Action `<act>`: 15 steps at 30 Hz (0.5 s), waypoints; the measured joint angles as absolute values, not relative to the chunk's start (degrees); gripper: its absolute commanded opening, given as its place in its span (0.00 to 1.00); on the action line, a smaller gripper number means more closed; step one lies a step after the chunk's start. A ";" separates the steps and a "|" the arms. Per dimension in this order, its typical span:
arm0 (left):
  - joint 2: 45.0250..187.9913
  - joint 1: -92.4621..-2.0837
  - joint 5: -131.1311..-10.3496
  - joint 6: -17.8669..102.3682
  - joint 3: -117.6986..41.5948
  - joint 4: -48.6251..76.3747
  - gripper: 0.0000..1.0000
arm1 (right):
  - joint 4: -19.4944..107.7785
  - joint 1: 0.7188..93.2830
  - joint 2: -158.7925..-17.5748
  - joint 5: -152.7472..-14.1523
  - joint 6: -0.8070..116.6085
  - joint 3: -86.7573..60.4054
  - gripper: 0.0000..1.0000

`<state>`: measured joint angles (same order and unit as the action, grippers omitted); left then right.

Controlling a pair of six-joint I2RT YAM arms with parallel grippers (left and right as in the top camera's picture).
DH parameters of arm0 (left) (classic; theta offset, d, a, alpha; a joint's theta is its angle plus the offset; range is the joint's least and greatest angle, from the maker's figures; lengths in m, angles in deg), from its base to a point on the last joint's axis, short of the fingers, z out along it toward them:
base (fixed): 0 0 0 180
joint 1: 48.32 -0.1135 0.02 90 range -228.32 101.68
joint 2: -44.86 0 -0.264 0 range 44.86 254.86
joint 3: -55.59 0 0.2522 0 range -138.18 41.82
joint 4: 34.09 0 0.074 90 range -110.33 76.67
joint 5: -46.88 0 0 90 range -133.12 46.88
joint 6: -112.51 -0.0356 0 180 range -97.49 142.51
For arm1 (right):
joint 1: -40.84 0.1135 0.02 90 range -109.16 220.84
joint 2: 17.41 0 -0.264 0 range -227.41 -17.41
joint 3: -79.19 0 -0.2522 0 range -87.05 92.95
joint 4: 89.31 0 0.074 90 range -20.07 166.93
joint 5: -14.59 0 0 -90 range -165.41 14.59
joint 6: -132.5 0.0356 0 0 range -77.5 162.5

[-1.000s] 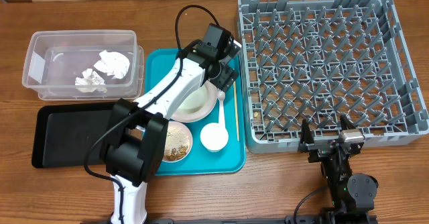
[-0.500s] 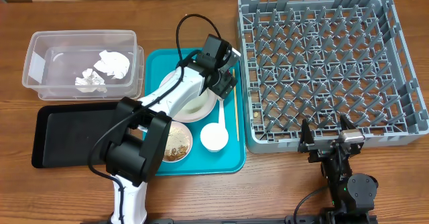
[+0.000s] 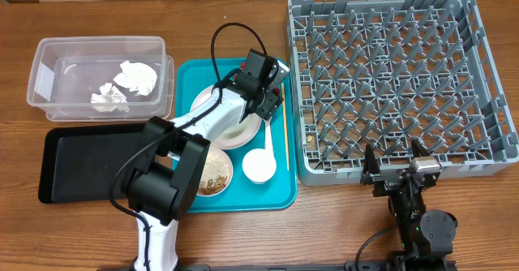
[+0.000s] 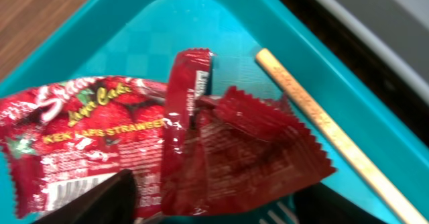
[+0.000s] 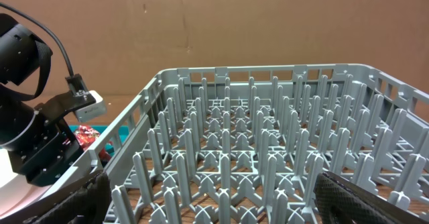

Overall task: Sort waste into correct bins and load items into the dishwasher
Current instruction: 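Lower the left gripper onto the red wrapper and close on it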

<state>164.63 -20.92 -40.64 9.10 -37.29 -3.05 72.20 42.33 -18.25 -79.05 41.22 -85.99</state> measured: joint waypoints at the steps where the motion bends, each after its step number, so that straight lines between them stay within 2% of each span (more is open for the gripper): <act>1: 164.63 -20.92 -40.21 9.02 -37.29 -3.27 0.68 | 72.20 42.33 -18.25 -79.02 41.22 -85.99 1.00; 15: 164.63 -20.92 -38.70 8.78 -37.27 -3.75 0.44 | 72.20 42.33 -18.25 -79.05 41.22 -85.99 1.00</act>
